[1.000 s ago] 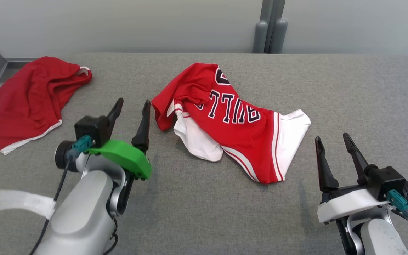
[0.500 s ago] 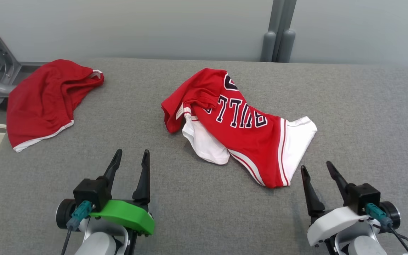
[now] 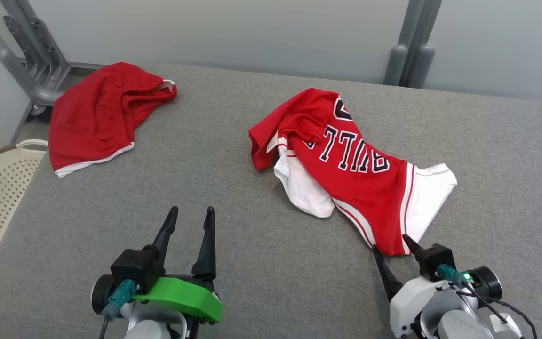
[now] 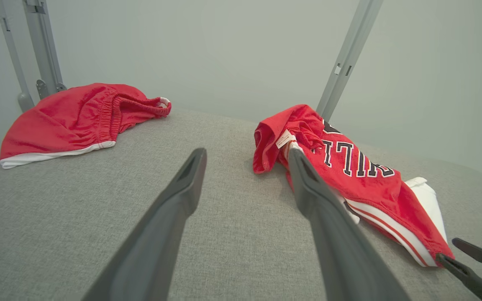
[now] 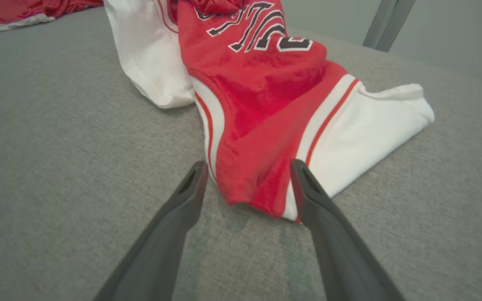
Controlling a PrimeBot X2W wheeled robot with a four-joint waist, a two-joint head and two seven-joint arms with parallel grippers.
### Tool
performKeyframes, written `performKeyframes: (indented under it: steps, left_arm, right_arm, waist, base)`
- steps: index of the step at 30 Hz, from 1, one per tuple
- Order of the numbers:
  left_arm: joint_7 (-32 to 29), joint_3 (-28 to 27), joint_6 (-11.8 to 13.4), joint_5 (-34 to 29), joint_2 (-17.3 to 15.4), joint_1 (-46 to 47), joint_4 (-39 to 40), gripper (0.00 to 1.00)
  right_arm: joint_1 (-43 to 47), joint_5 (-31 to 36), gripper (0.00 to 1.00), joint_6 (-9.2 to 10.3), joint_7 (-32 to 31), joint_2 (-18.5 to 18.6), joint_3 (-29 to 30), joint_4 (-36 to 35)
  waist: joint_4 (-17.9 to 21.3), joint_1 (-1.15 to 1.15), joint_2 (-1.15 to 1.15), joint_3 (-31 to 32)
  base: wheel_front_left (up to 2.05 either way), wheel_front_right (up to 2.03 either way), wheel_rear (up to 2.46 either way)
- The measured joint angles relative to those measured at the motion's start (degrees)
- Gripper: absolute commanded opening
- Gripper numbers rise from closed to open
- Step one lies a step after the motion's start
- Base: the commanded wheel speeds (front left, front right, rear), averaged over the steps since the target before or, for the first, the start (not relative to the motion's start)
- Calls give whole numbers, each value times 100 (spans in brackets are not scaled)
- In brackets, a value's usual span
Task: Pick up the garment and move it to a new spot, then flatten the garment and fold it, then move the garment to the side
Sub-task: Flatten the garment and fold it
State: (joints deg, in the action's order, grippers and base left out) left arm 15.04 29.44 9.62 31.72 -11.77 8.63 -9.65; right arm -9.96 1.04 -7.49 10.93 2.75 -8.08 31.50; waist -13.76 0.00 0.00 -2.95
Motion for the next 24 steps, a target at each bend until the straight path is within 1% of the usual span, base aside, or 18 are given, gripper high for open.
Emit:
performKeyframes:
  steps: [5,6,7,8,9,10,11,15,18,20,24]
  left_arm:
    - [0,-31,-37,-4,41,-6,-9,100]
    - [0,-43,-38,-7,41,-6,-12,100]
    - [0,-60,-38,-9,43,-7,-9,100]
    - [0,-86,-38,-10,47,-7,-9,100]
    - [0,-101,-38,-10,57,-7,-10,100]
    - [0,-113,-47,-11,64,-7,-11,100]
    - [0,-131,-48,-13,73,-8,-12,100]
    - [0,-182,-53,-38,103,-31,-9,100]
    - [0,-189,-59,-63,134,-75,-7,100]
    - [0,-202,-66,-77,162,-73,2,100]
    - [0,-207,-107,-113,216,-64,12,100]
  right_arm:
    - [-285,197,100,0,42,0,190,513]
    - [-337,266,98,0,66,-4,269,604]
    - [-393,381,68,0,75,-2,347,693]
    - [-458,438,47,0,84,1,403,772]
    - [-517,464,33,0,110,-2,467,859]
    - [-576,503,2,0,127,-3,517,949]
    - [-624,545,0,0,137,-3,565,1016]
    - [-895,702,0,-1,249,-5,816,1107]
    - [-1127,1050,0,-1,298,10,1070,1018]
    - [-1328,1247,0,-2,312,129,1234,910]
    - [-1774,1518,0,-2,266,508,1445,786]
  waist:
    - [-231,0,0,-79]
    - [-271,0,0,-94]
    - [-304,0,0,-113]
    - [-330,0,0,-137]
    - [-351,0,0,-159]
    - [-368,0,0,-180]
    - [-379,0,0,-197]
    - [-336,0,0,-245]
    - [-247,0,0,-265]
    - [-184,0,0,-284]
    - [-89,0,0,-332]
  base:
    - [0,0,0]
    - [0,0,0]
    - [0,0,0]
    - [0,0,0]
    - [0,0,0]
    - [0,0,0]
    - [0,0,0]
    - [0,0,0]
    - [0,0,0]
    - [0,0,0]
    - [0,0,0]
